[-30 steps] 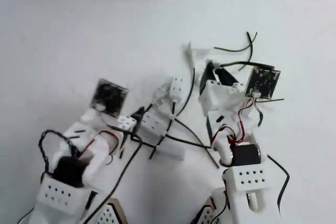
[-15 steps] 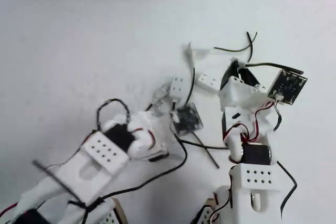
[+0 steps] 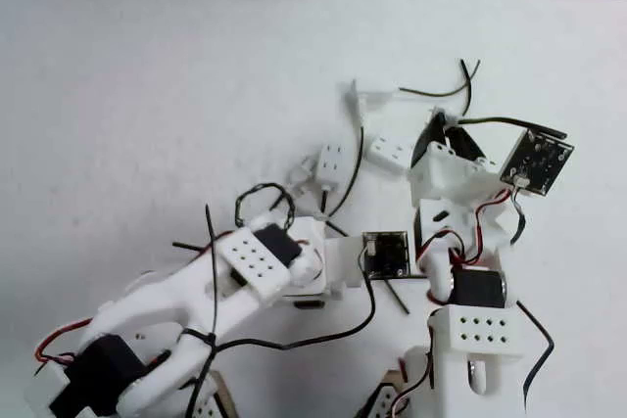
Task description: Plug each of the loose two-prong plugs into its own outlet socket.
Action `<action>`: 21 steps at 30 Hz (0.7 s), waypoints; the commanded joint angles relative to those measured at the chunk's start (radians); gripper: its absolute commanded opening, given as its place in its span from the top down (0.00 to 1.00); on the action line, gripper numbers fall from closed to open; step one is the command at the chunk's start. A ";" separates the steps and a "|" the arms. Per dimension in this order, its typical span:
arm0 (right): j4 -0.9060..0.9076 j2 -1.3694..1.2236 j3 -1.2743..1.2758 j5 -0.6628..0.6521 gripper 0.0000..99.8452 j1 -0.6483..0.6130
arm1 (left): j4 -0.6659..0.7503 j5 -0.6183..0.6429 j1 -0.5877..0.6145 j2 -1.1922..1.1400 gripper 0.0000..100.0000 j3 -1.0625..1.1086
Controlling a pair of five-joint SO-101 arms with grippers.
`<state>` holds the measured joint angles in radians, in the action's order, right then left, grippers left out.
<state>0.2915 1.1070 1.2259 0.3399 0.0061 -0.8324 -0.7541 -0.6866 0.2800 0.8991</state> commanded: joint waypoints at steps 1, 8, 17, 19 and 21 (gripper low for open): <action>-0.024 0.016 -0.060 0.009 0.98 0.008 | 0.017 -0.011 -0.022 -0.005 0.84 -0.028; -0.024 0.016 -0.060 0.009 0.98 0.008 | -0.020 -0.005 -0.073 0.004 0.97 0.017; -0.024 0.016 -0.060 0.009 0.98 0.008 | -0.235 -0.003 0.084 0.337 0.98 0.025; -0.024 0.016 -0.060 0.009 0.98 0.008 | -0.264 -0.003 0.179 0.444 0.98 0.025; -0.024 0.016 -0.060 0.009 0.98 0.007 | -0.273 -0.003 0.280 0.533 0.98 0.026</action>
<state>0.2915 1.1070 1.2259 0.3399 0.0061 -1.0748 -0.7541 -0.5577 0.6360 0.9329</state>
